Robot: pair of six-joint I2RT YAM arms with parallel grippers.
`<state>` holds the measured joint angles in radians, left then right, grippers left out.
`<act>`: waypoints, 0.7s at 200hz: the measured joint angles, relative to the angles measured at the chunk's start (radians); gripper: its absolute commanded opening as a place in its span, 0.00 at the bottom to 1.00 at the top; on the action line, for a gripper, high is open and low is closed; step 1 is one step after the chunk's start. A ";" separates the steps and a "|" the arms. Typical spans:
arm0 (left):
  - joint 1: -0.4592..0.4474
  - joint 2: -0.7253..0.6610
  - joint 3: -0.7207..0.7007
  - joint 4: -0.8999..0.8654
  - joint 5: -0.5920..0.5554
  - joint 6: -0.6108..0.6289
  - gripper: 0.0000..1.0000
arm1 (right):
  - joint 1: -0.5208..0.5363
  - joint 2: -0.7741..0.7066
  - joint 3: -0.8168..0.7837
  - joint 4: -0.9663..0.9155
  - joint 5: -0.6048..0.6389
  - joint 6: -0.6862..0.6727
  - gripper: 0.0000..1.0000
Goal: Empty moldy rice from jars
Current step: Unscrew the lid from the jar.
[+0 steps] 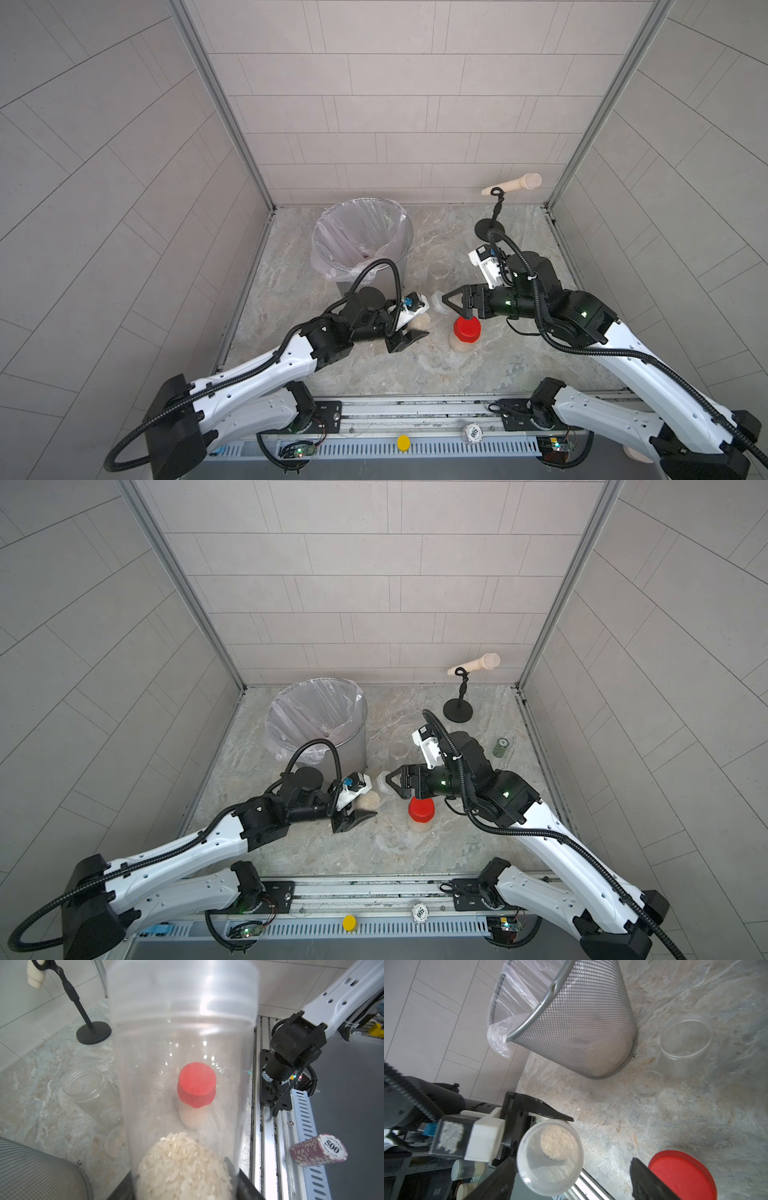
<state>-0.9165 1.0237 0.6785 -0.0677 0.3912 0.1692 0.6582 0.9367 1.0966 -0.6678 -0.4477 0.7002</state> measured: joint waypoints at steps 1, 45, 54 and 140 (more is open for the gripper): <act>0.000 0.001 0.000 0.000 0.000 0.000 0.45 | 0.000 0.000 0.000 0.001 -0.001 0.000 0.88; 0.000 0.025 0.000 -0.010 -0.013 0.016 0.46 | 0.000 0.050 0.008 0.003 -0.040 -0.008 0.86; 0.000 0.025 0.000 -0.008 -0.015 0.018 0.46 | 0.000 0.067 0.011 -0.002 -0.043 -0.014 0.85; 0.000 0.023 0.000 -0.008 -0.037 0.034 0.45 | 0.000 0.147 0.039 -0.018 -0.113 -0.051 0.73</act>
<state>-0.9165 1.0470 0.6785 -0.0753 0.3546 0.2035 0.6582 1.0840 1.1351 -0.6861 -0.5610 0.6491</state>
